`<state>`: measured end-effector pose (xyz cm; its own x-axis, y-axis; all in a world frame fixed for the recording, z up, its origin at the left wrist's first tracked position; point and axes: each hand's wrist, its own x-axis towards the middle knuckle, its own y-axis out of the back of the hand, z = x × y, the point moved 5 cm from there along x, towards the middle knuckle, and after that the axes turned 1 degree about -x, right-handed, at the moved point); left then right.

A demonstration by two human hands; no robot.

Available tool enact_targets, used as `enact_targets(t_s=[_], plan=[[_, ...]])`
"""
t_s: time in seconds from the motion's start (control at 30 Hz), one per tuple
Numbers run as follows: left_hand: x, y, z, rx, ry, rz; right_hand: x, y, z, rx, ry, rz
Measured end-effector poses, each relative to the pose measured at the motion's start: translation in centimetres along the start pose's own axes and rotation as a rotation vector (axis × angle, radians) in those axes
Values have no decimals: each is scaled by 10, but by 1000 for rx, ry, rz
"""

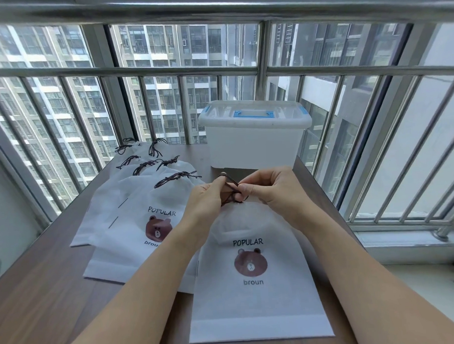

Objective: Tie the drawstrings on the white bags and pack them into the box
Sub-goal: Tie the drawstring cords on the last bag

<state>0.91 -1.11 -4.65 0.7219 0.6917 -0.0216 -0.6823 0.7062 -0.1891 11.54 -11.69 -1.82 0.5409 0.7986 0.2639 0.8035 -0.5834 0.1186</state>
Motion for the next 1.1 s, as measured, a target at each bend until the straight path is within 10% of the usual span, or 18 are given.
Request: enact_targets(t_s=[1.1], plan=[[2, 3, -2, 13, -183, -66, -2, -4, 18, 239, -302, -19]])
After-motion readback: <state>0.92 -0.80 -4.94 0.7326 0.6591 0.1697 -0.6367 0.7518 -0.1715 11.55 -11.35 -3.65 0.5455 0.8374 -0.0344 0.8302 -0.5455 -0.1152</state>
